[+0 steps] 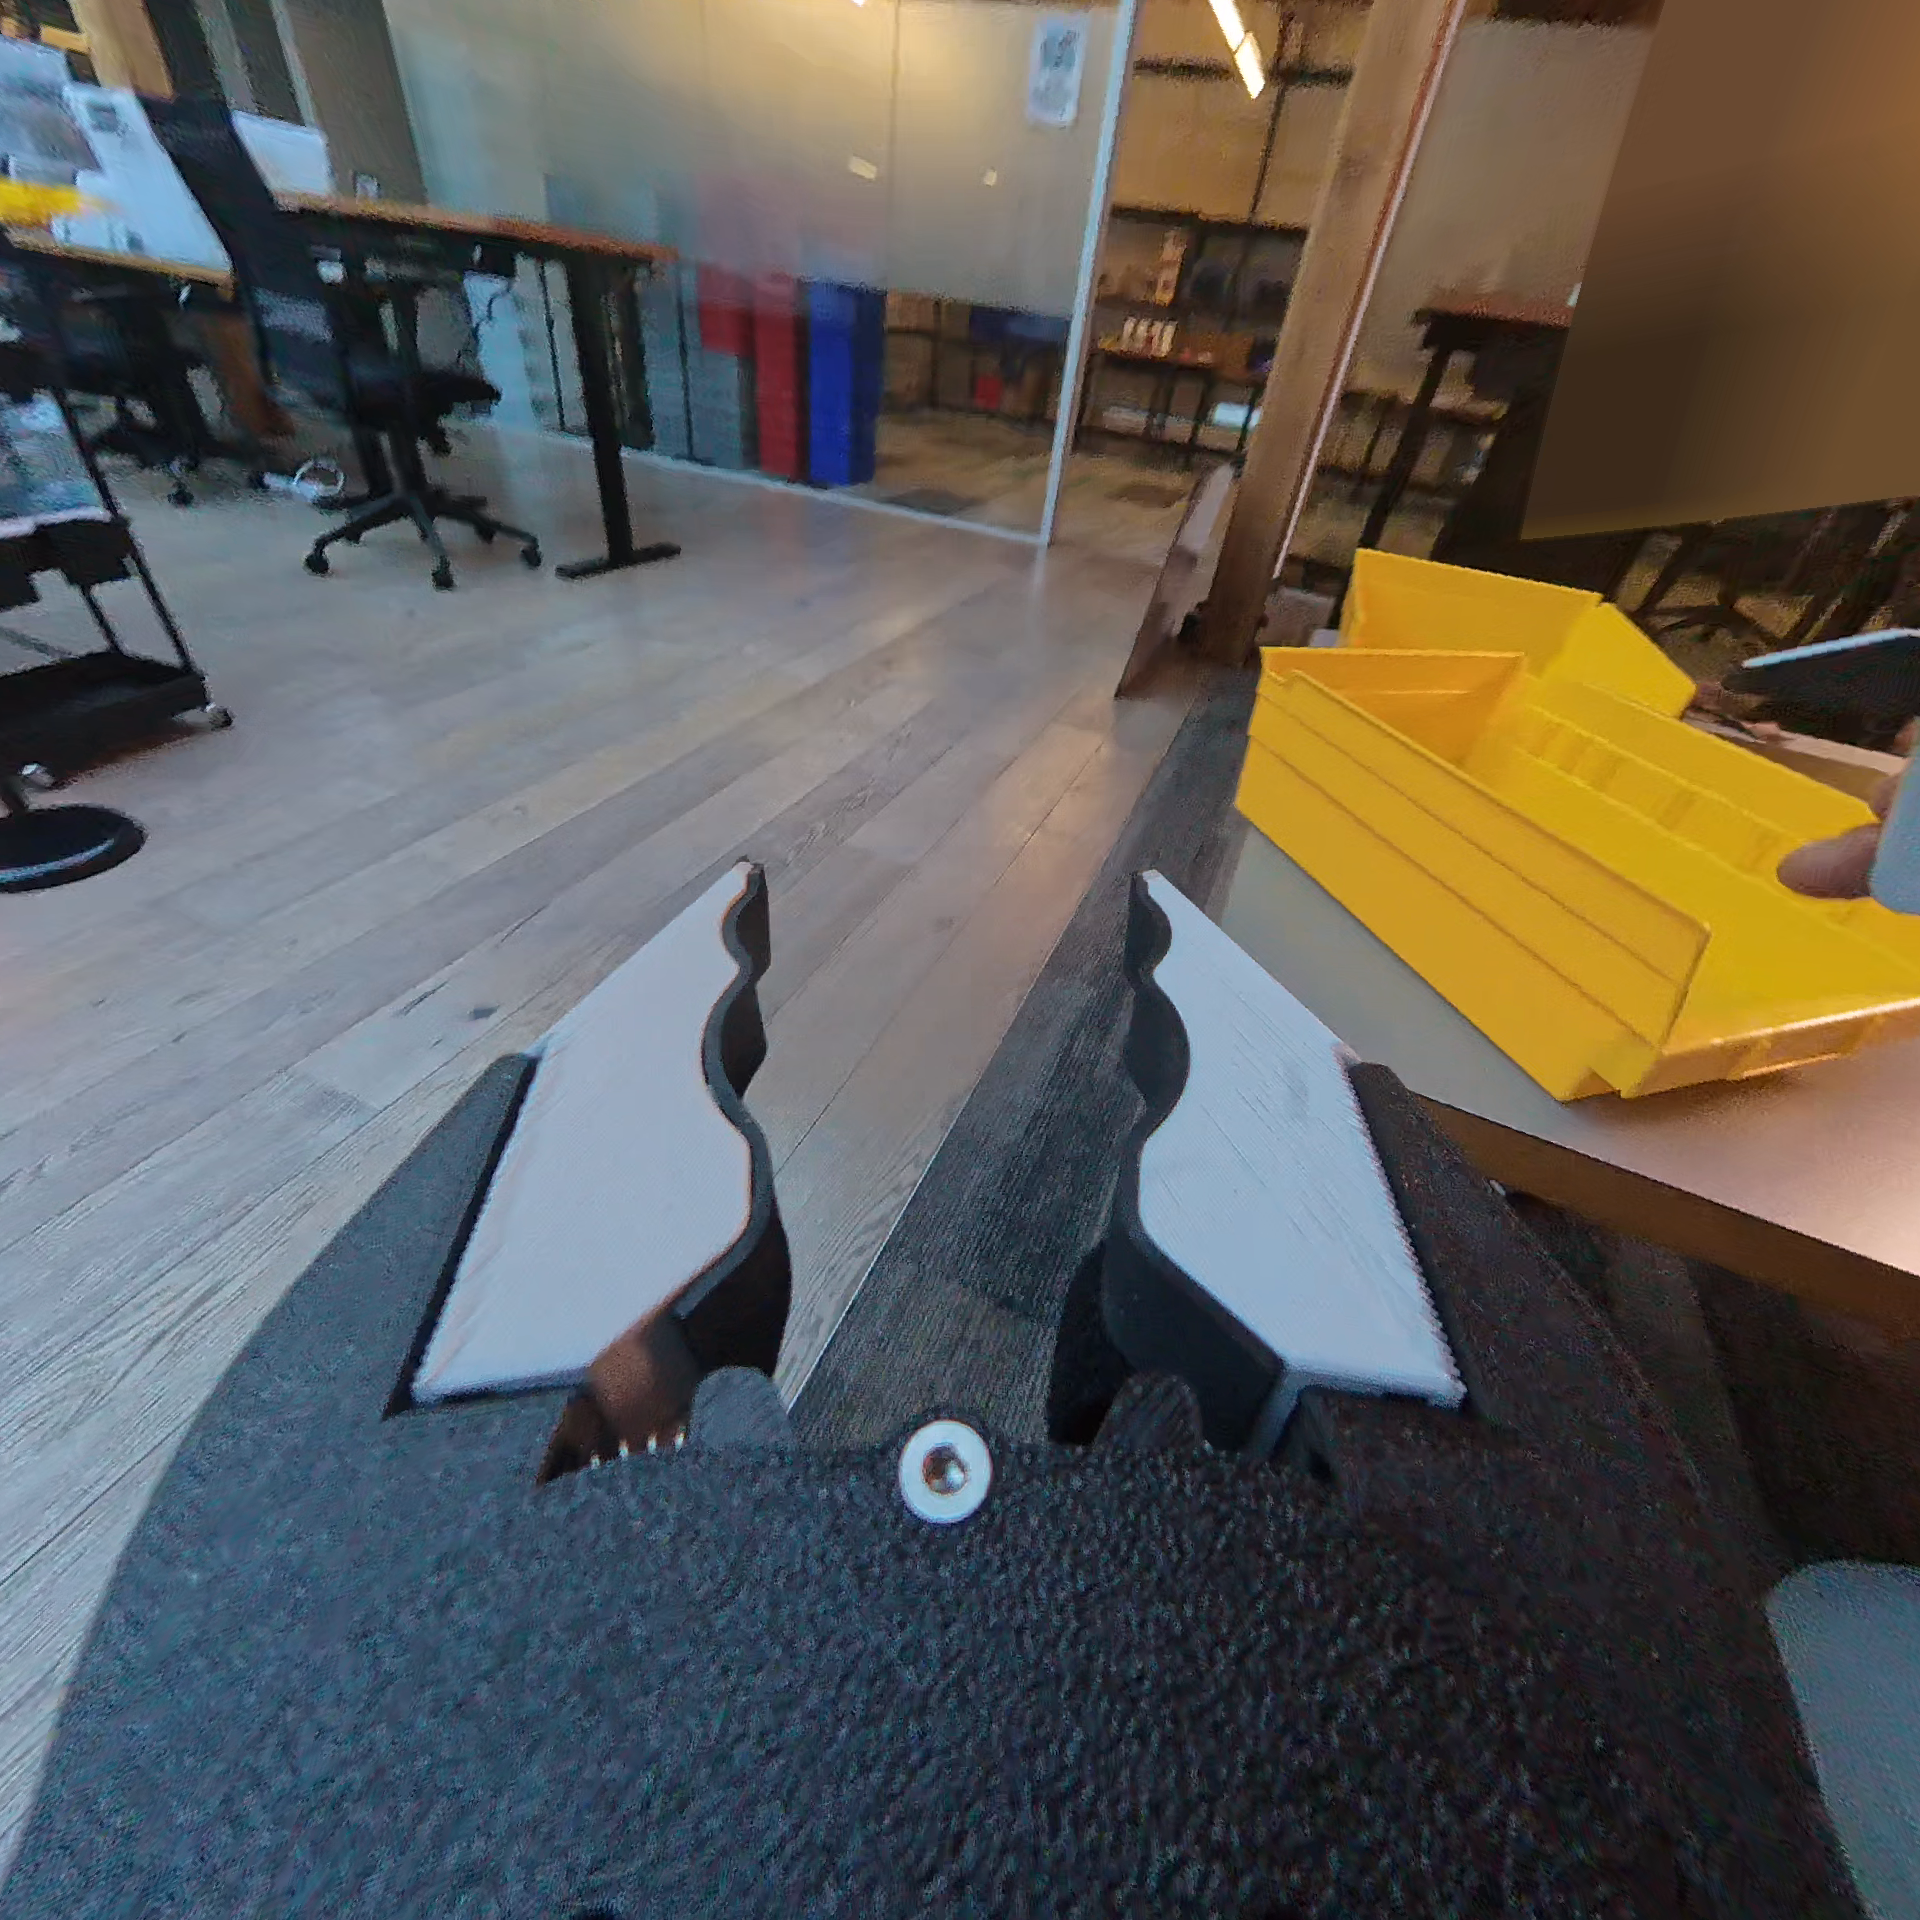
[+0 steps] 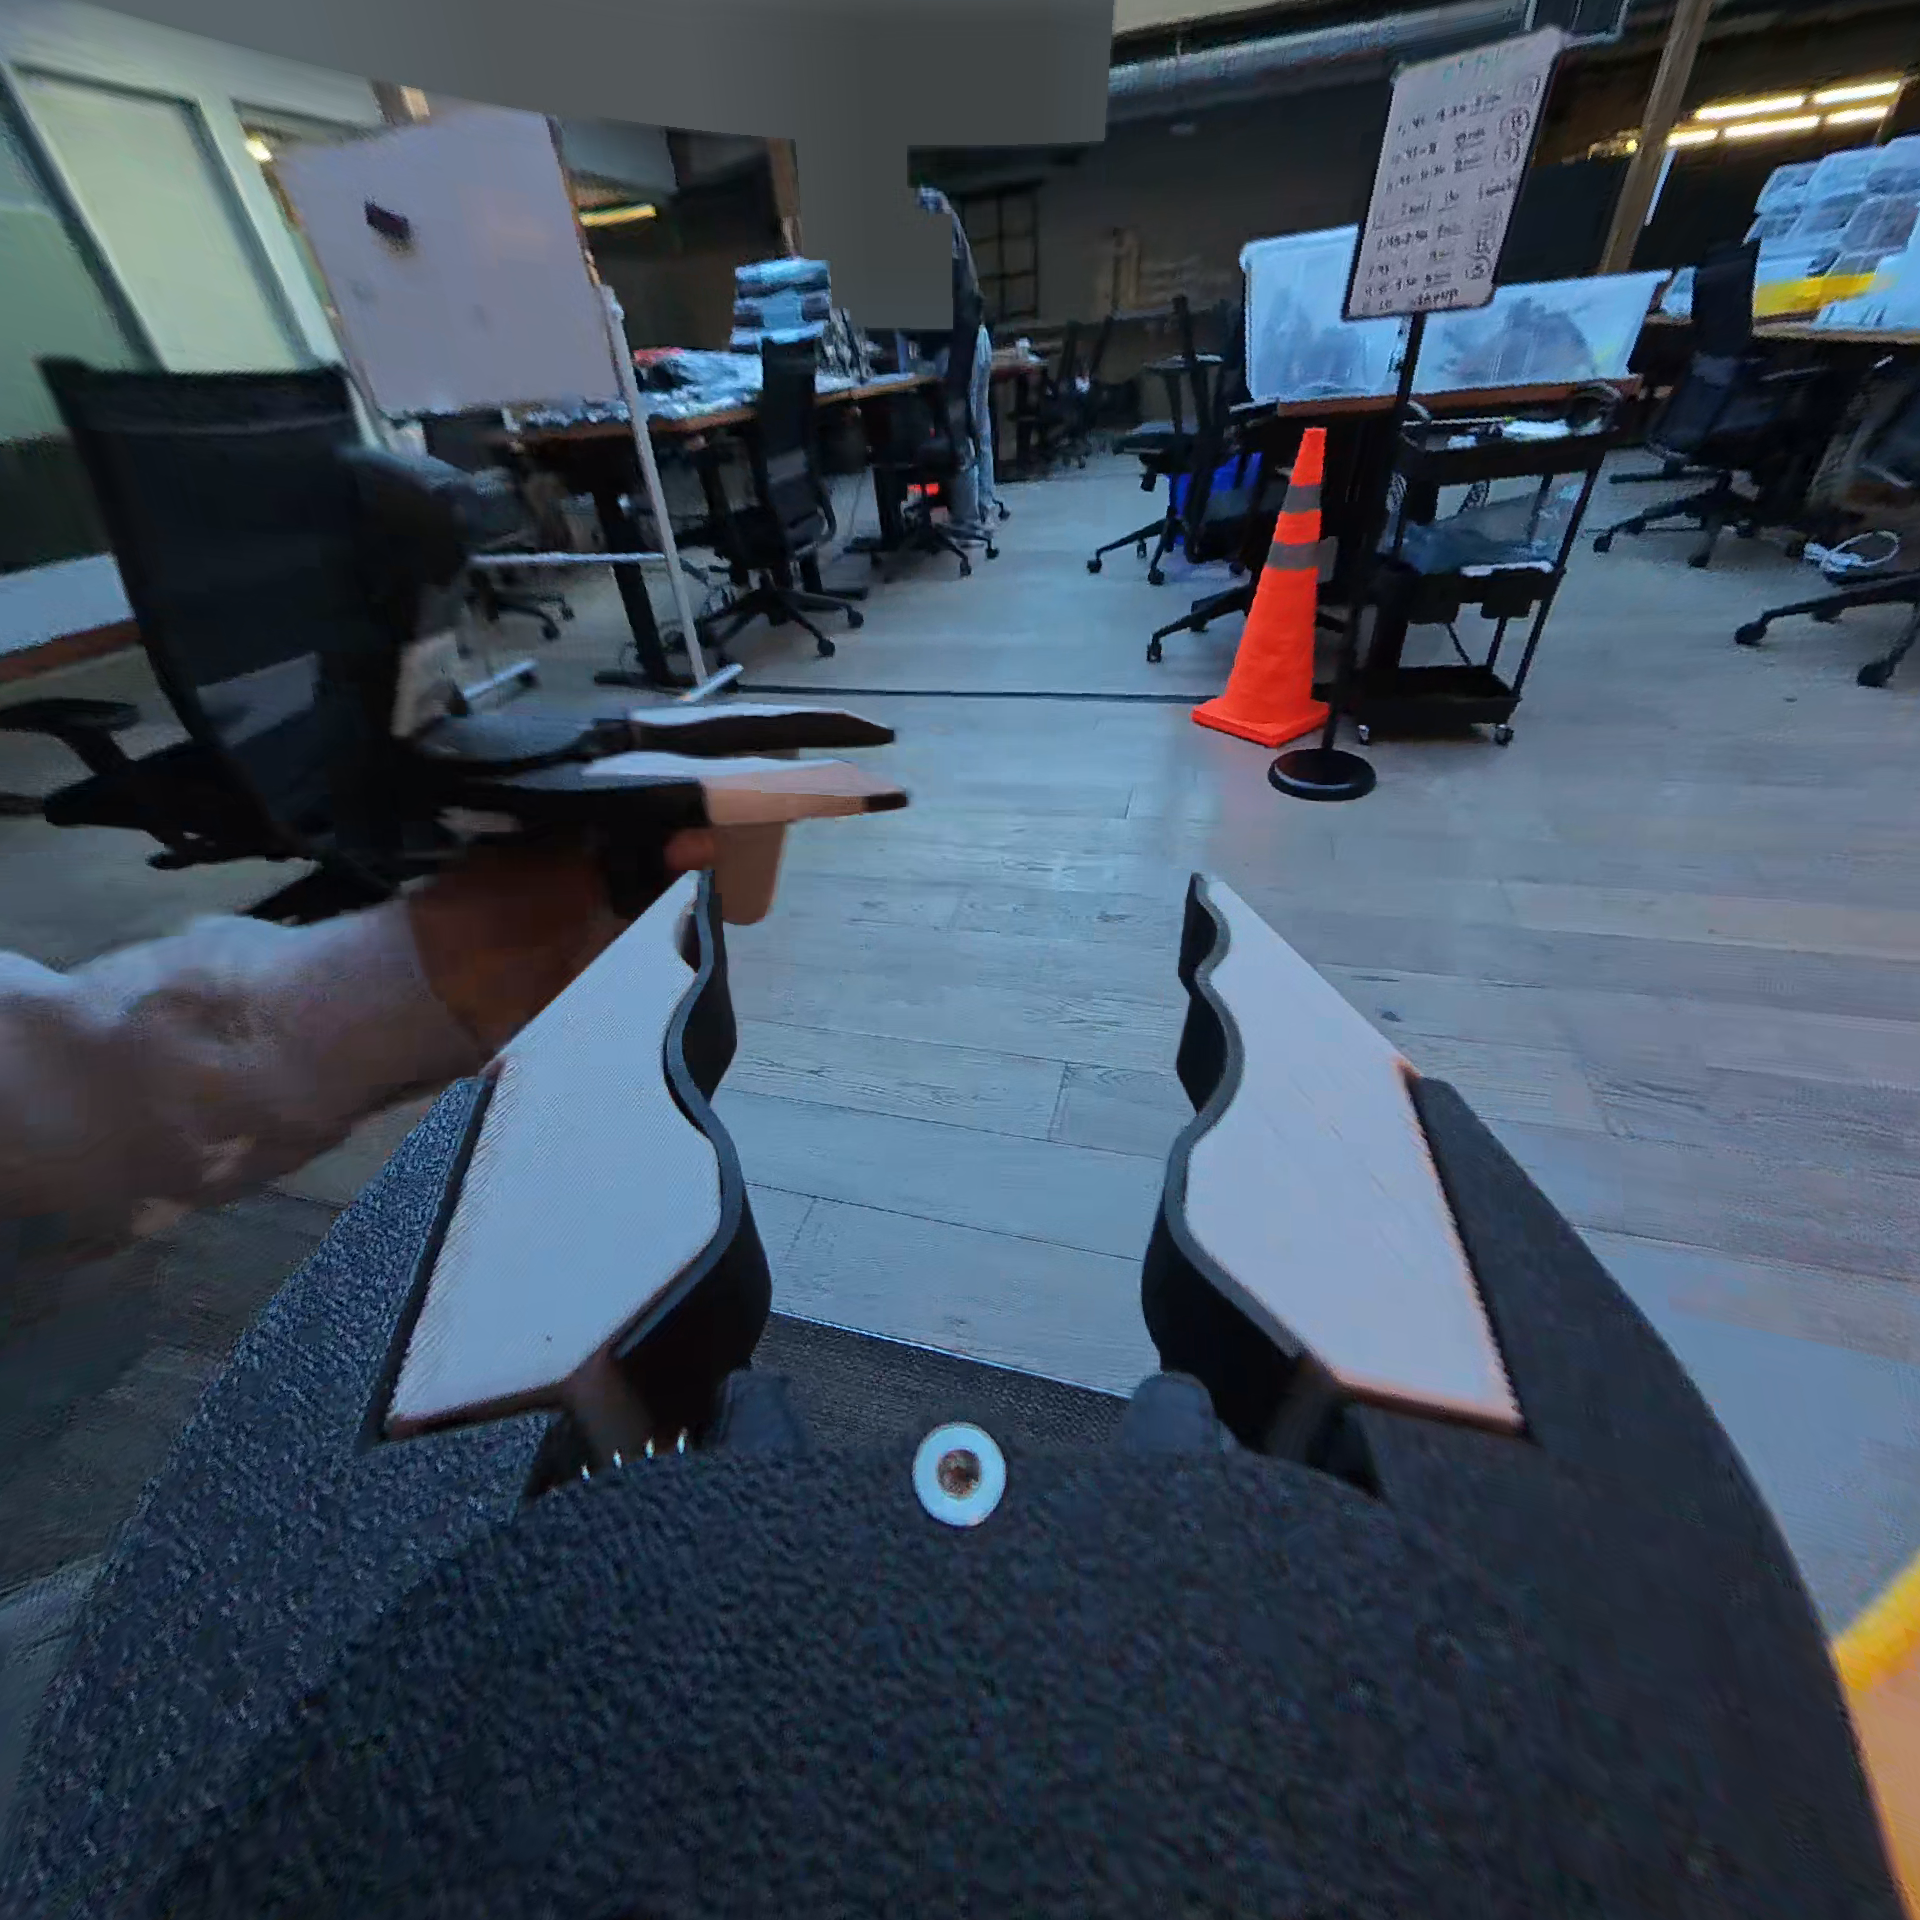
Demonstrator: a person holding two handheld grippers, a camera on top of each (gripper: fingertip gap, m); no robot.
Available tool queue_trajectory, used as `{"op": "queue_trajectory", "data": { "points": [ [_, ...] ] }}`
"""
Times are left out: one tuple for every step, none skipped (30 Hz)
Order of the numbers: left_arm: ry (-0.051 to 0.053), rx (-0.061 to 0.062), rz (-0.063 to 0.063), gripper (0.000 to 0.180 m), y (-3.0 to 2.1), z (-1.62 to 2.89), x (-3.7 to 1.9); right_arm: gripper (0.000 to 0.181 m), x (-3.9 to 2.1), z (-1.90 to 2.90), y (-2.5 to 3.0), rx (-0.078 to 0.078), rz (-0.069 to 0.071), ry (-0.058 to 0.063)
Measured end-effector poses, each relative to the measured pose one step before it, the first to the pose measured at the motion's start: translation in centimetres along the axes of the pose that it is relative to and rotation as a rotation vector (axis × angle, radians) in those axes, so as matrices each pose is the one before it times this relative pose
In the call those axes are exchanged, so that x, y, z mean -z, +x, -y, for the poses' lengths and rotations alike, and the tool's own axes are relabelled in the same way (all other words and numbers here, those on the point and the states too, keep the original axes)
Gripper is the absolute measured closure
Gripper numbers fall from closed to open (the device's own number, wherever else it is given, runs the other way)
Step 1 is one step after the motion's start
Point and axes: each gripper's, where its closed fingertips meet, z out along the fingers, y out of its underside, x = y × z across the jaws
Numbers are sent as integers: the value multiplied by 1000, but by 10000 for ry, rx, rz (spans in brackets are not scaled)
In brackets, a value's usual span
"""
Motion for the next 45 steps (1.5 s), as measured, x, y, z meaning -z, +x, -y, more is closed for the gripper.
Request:
{"op": "queue_trajectory", "data": {
  "points": [
    [-369, 231, 141, 113, -1599, 2201, 1204, 93, -1394, 2130, 652, 14, -202, -332],
    [-334, 328, 76, 113, -1322, 2334, 1325, 93, -1187, 2262, 681, -62, -303, -312],
    [-382, 339, 62, 113, -1094, 2242, 1305, 93, -993, 2299, 689, -154, -399, -304],
    [-443, 283, 55, 113, -887, 2026, 1154, 92, -784, 2343, 643, -229, -446, -226],
    [-476, 211, 51, 113, -692, 1837, 961, 92, -629, 2271, 609, -257, -480, -156],
    [-473, 147, -21, 113, -430, 1800, 759, 92, -523, 2082, 541, -274, -457, -155],
    [-386, 37, -122, 112, -150, 1903, 507, 92, -411, 1919, 493, -265, -401, -99],
    [-251, -89, -139, 112, -77, 2024, 225, 92, -324, 1795, 579, -193, -385, 50],
    [-161, -150, -197, 112, -64, 2051, -173, 92, -328, 1495, 773, -104, -398, 101],
    [-107, -118, -300, 112, -48, 2011, -612, 92, -487, 1031, 970, -59, -381, 14],
    [1, -108, -357, 112, -111, 2020, -1013, 92, -652, 712, 1166, -81, -373, -5],
    [123, -178, -332, 112, -288, 2015, -1359, 92, -797, 552, 1324, -109, -352, 53],
    [146, -282, -307, 112, -464, 1815, -1750, 92, -959, 430, 1509, -102, -380, 94],
    [101, -367, -286, 112, -635, 1572, -2115, 92, -1114, 299, 1681, -55, -432, 91],
    [112, -385, -233, 111, -817, 1484, -2388, 92, -1282, 177, 1722, -35, -443, 80],
    [174, -327, -196, 111, -935, 1542, -2542, 93, -1418, 143, 1705, -72, -430, 98],
    [206, -207, -194, 111, -981, 1559, -2661, 94, -1591, 139, 1577, -65, -381, 116],
    [190, -85, -199, 111, -1001, 1526, -2743, 95, -1794, 70, 1408, -17, -292, 86],
    [176, -44, -185, 110, -1010, 1505, -2742, 96, -2037, 23, 1302, 26, -231, 65],
    [157, -73, -145, 110, -1007, 1469, -2696, 97, -2225, 96, 1213, 35, -185, 94],
    [105, -126, -131, 110, -972, 1394, -2642, 97, -2416, 143, 1109, 50, -110, 115],
    [15, -150, -101, 109, -988, 1281, -2604, 97, -2575, 130, 1072, 63, -81, 17],
    [-59, -104, -113, 108, -947, 1249, -2556, 97, -2595, 394, 1012, -25, -22, -79],
    [-25, -41, -226, 107, -764, 1386, -2488, 97, -2347, 1047, 942, -76, 44, 22],
    [-10, -79, -281, 107, -670, 1393, -2415, 97, -1978, 1599, 1114, -10, -58, 160],
    [-76, -198, -302, 106, -677, 1198, -2444, 96, -1646, 1778, 1287, 77, -150, 175],
    [-137, -266, -280, 104, -778, 933, -2483, 95, -1373, 1690, 1507, 115, -229, 134],
    [-147, -220, -203, 104, -936, 769, -2546, 93, -1106, 1466, 1870, 70, -362, 93],
    [-104, -90, -203, 104, -954, 677, -2609, 92, -934, 1153, 2138, -46, -440, 68],
    [-88, 52, -238, 104, -908, 584, -2736, 90, -865, 682, 2356, -148, -513, -4],
    [-104, 128, -272, 104, -880, 422, -2889, 88, -897, 205, 2452, -191, -539, -86],
    [-93, 108, -316, 104, -808, 329, -3005, 88, -970, -190, 2471, -180, -548, -151],
    [-71, 40, -339, 104, -789, 296, -3101, 87, -1093, -453, 2376, -129, -523, -192],
    [-111, -38, -371, 104, -791, 209, -3208, 87, -1208, -541, 2312, -81, -523, -179],
    [-184, -104, -410, 104, -804, 102, -3316, 87, -1380, -610, 2228, -59, -510, -183],
    [-212, -157, -438, 104, -874, 102, -3375, 87, -1602, -664, 2118, -77, -492, -205],
    [-194, -193, -444, 104, -988, 196, -3402, 87, -1859, -606, 2005, -124, -479, -208],
    [-182, -210, -454, 104, -1098, 317, -3395, 87, -2111, -473, 1805, -185, -430, -215],
    [-179, -218, -470, 104, -1191, 430, -3381, 87, -2292, -224, 1619, -225, -383, -213],
    [-208, -210, -487, 104, -1268, 528, -3369, 87, -2364, 91, 1529, -203, -390, -194],
    [-230, -217, -461, 105, -1353, 706, -3332, 87, -2346, 328, 1499, -136, -427, -273],
    [-200, -247, -425, 106, -1397, 1047, -3260, 87, -2158, 753, 1446, -176, -422, -272],
    [-126, -302, -473, 106, -1262, 1430, -3206, 87, -1773, 1507, 1358, -355, -348, -11],
    [-93, -325, -546, 107, -1144, 1713, -3207, 87, -1368, 1898, 1368, -378, -310, 173],
    [-105, -331, -608, 107, -1036, 1934, -3229, 87, -1031, 1755, 1675, -179, -471, 131]
  ]
}}
